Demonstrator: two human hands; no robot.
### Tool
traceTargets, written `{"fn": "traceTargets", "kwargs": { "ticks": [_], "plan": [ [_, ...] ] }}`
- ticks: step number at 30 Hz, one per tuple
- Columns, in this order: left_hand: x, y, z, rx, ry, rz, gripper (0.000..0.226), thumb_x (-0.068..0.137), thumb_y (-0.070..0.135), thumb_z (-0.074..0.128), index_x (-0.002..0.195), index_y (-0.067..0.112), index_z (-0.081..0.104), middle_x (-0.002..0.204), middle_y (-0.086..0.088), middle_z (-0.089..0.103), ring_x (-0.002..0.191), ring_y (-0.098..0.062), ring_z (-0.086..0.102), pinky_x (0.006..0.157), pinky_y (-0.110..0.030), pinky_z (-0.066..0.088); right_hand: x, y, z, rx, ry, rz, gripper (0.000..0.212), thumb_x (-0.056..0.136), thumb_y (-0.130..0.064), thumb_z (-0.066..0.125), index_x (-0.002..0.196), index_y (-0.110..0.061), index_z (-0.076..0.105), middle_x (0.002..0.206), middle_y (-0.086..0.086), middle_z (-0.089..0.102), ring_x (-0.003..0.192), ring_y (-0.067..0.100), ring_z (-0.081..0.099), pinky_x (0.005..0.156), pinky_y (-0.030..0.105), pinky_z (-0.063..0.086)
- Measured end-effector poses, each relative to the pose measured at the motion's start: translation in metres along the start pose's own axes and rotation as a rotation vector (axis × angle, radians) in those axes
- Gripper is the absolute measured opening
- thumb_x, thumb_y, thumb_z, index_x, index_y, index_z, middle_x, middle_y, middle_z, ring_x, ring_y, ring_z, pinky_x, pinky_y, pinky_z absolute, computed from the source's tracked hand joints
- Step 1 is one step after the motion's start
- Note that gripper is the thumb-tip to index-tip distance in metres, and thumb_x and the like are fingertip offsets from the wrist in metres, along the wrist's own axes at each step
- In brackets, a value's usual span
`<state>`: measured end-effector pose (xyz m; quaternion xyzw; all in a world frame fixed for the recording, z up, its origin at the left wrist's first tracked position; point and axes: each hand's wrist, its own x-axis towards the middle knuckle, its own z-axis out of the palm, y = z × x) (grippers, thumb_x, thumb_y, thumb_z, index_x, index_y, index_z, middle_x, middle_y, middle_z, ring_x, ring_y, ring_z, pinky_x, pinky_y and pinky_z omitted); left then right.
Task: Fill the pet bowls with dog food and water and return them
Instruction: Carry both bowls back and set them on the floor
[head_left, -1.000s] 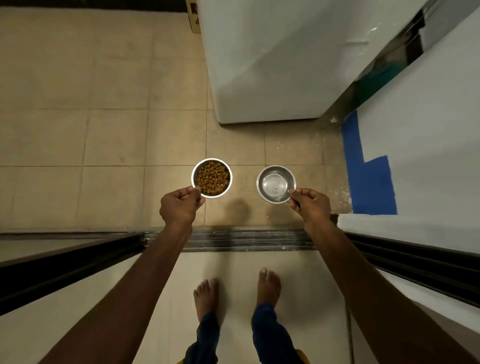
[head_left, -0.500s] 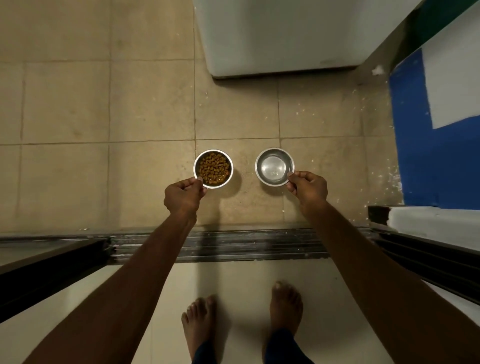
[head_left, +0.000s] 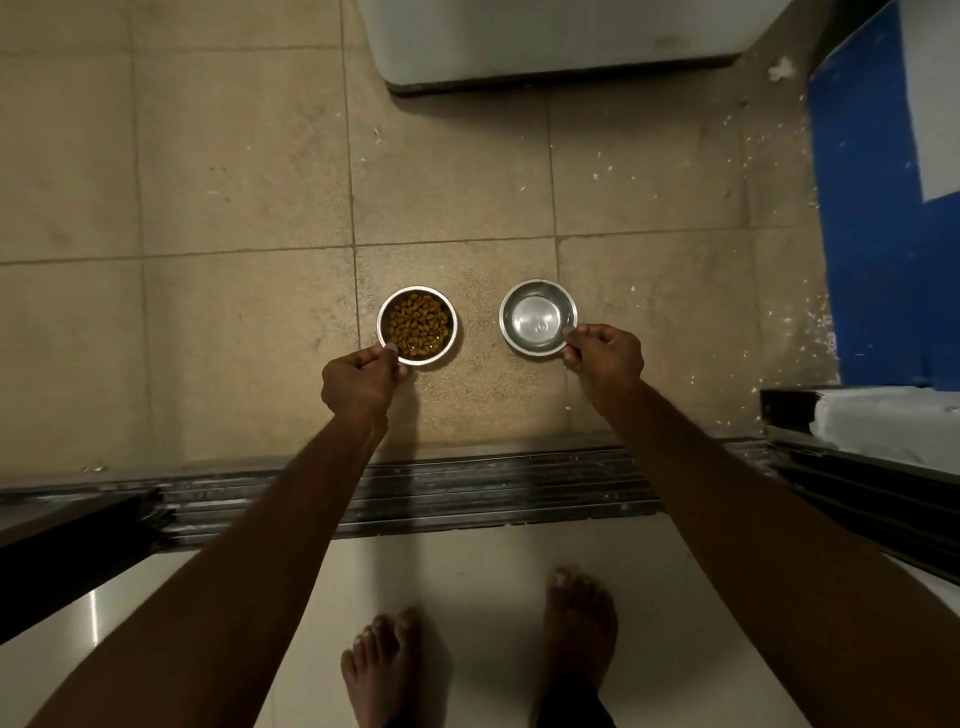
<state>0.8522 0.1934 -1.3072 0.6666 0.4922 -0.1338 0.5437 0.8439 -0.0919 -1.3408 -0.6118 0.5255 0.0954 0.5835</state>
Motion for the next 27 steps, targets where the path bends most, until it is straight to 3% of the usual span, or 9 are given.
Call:
{"fn": "traceTargets", "kwargs": {
  "ticks": [9, 13, 16, 20, 22, 24, 25, 27],
  "plan": [
    [0.003, -0.003, 0.01, 0.016, -0.032, 0.037, 0.021, 0.094, 0.014, 0.083, 0.11, -0.001, 0.081, 0.092, -0.015, 0.079, 0.045, 0.006, 0.065, 0.047, -0.006, 0.047, 0.003, 0.011, 0.01, -0.001, 0.002, 0.01, 0.02, 0.091, -0.006, 0.085, 0.108, 0.001, 0.078, 0.094, 0.014, 0.079, 0.069, 0.013, 0.072, 0.082, 0.034, 0.067],
    [0.004, -0.005, 0.011, 0.025, -0.028, 0.045, 0.02, 0.094, 0.014, 0.083, 0.108, 0.001, 0.081, 0.078, -0.005, 0.076, 0.047, 0.005, 0.066, 0.049, -0.007, 0.049, 0.003, 0.013, 0.011, 0.005, 0.021, 0.019, 0.02, 0.091, -0.007, 0.085, 0.108, 0.0, 0.078, 0.095, 0.013, 0.079, 0.068, 0.012, 0.073, 0.075, 0.028, 0.066],
    [0.003, -0.008, 0.01, 0.058, -0.026, 0.047, 0.02, 0.093, 0.017, 0.085, 0.108, 0.004, 0.081, 0.079, -0.001, 0.076, 0.05, 0.004, 0.067, 0.052, -0.008, 0.052, 0.006, 0.015, 0.011, -0.006, 0.057, 0.001, 0.023, 0.089, -0.007, 0.087, 0.109, 0.0, 0.079, 0.095, 0.014, 0.081, 0.063, 0.01, 0.073, 0.07, 0.026, 0.065],
    [0.002, -0.013, 0.004, 0.19, -0.004, 0.134, 0.029, 0.093, 0.038, 0.083, 0.11, 0.014, 0.083, 0.081, 0.012, 0.074, 0.075, 0.003, 0.068, 0.085, -0.027, 0.063, 0.001, 0.011, 0.009, -0.056, 0.086, -0.053, 0.021, 0.088, -0.009, 0.088, 0.107, -0.003, 0.08, 0.091, 0.013, 0.082, 0.062, 0.01, 0.074, 0.07, 0.027, 0.065],
    [-0.004, -0.012, -0.001, 0.261, 0.017, 0.221, 0.033, 0.098, 0.042, 0.076, 0.115, 0.014, 0.081, 0.086, 0.012, 0.073, 0.08, 0.001, 0.067, 0.081, -0.016, 0.055, -0.002, 0.008, 0.005, -0.189, 0.108, -0.167, 0.022, 0.087, -0.018, 0.089, 0.103, -0.005, 0.08, 0.084, 0.008, 0.081, 0.065, 0.015, 0.076, 0.075, 0.034, 0.067],
    [-0.012, -0.006, -0.006, 0.385, 0.03, 0.382, 0.037, 0.103, 0.04, 0.071, 0.124, 0.009, 0.075, 0.104, 0.003, 0.075, 0.097, -0.013, 0.073, 0.079, -0.001, 0.043, -0.008, 0.007, -0.002, -0.396, 0.183, -0.407, 0.029, 0.087, -0.026, 0.089, 0.103, -0.004, 0.078, 0.083, 0.005, 0.077, 0.076, 0.021, 0.077, 0.079, 0.036, 0.064],
    [-0.013, -0.005, -0.01, 0.458, 0.015, 0.485, 0.043, 0.104, 0.039, 0.069, 0.131, 0.007, 0.071, 0.118, -0.004, 0.074, 0.112, -0.021, 0.071, 0.088, -0.002, 0.042, -0.013, 0.005, -0.005, -0.493, 0.22, -0.536, 0.034, 0.087, -0.028, 0.087, 0.107, -0.002, 0.076, 0.088, 0.008, 0.076, 0.082, 0.024, 0.075, 0.08, 0.035, 0.061],
    [-0.016, -0.003, -0.02, 0.664, -0.04, 0.73, 0.061, 0.106, 0.047, 0.064, 0.15, 0.006, 0.056, 0.15, -0.014, 0.06, 0.14, -0.03, 0.056, 0.112, -0.026, 0.041, -0.03, 0.001, -0.007, -0.636, 0.202, -0.721, 0.049, 0.092, -0.038, 0.081, 0.124, -0.002, 0.07, 0.113, 0.016, 0.073, 0.105, 0.028, 0.071, 0.09, 0.036, 0.057]
  ]
}}
